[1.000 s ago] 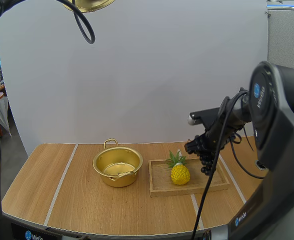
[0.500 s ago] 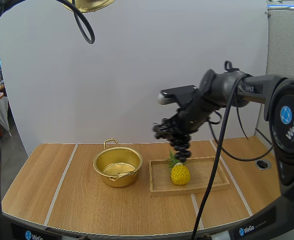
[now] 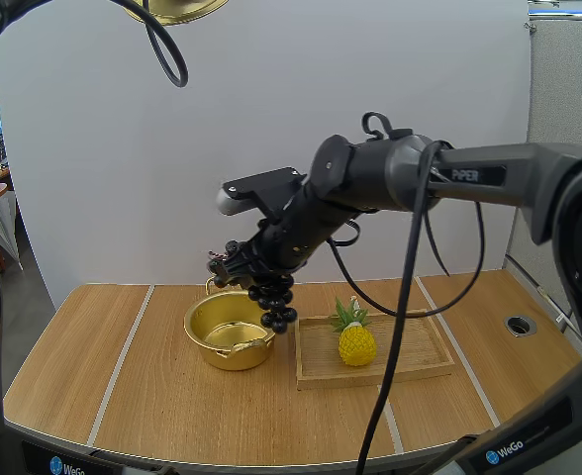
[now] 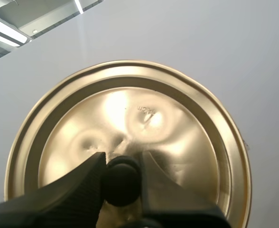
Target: Open the pot, put the grape inside, and close it
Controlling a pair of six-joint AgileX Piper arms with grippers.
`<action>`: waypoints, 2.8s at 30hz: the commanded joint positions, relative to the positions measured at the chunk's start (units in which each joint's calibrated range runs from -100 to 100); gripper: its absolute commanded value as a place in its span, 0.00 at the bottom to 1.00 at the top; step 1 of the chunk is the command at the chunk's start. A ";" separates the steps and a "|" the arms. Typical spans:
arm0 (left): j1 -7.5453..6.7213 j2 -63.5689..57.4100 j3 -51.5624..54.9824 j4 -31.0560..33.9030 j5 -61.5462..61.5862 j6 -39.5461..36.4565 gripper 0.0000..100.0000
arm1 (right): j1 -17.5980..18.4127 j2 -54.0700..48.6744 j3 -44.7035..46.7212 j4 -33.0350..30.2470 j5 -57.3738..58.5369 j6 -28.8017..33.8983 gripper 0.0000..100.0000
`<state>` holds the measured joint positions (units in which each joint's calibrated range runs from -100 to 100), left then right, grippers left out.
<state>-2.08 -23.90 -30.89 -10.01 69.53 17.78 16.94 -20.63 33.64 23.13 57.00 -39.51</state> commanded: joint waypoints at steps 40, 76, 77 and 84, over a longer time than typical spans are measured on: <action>-0.16 -0.45 -0.54 0.00 -1.98 -0.41 0.00 | 1.24 26.43 -10.09 -3.71 -11.90 0.36 0.00; -0.16 -0.45 -0.54 0.00 -1.98 -0.41 0.00 | 1.24 30.97 -9.24 -3.49 -15.12 0.36 0.00; -0.16 -0.45 -0.54 0.00 -1.98 -0.41 0.00 | 1.24 31.23 -9.24 -3.49 -15.12 0.36 0.00; -0.16 -0.45 -0.54 0.00 -1.98 -0.41 0.00 | 1.24 33.17 -9.24 -3.87 -13.76 0.36 0.00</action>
<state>-2.08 -23.90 -30.89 -10.01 69.53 17.78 18.21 12.28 23.90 20.17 41.33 -39.04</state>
